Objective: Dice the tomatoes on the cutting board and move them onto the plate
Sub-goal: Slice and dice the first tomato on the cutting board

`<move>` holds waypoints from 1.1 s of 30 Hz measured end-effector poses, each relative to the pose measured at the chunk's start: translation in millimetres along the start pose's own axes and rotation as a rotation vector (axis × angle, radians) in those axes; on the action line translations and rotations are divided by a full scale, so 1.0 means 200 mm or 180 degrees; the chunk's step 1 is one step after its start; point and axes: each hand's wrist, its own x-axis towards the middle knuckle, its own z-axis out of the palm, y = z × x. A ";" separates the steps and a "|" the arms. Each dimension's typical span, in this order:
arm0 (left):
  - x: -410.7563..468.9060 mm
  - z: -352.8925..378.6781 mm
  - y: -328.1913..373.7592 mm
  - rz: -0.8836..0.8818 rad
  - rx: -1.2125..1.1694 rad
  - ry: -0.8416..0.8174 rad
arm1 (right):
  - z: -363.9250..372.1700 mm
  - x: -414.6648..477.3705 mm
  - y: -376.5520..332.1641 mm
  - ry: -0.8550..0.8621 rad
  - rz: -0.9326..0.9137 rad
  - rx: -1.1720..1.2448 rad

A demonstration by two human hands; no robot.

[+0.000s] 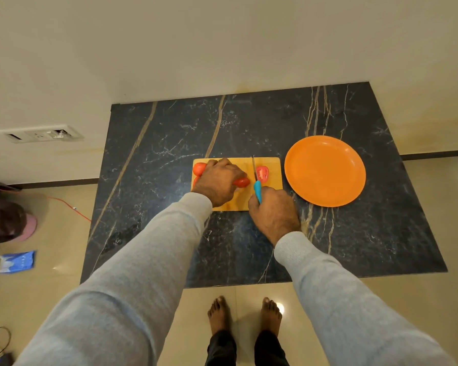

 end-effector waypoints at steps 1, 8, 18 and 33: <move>0.00 0.00 0.00 -0.0081 0.0033 0.0014 | 0.01 -0.01 0.00 -0.0052 0.0003 -0.0010; -0.07 0.08 -0.02 -0.0297 -0.0512 0.0175 | 0.13 -0.07 0.02 -0.0299 -0.0051 -0.0161; -0.06 0.11 0.00 -0.0419 -0.0763 0.0257 | 0.17 -0.11 0.07 -0.0145 -0.0106 -0.0178; -0.06 0.08 0.02 -0.0150 -0.0613 0.0255 | 0.17 0.00 -0.05 -0.0238 -0.0065 -0.0219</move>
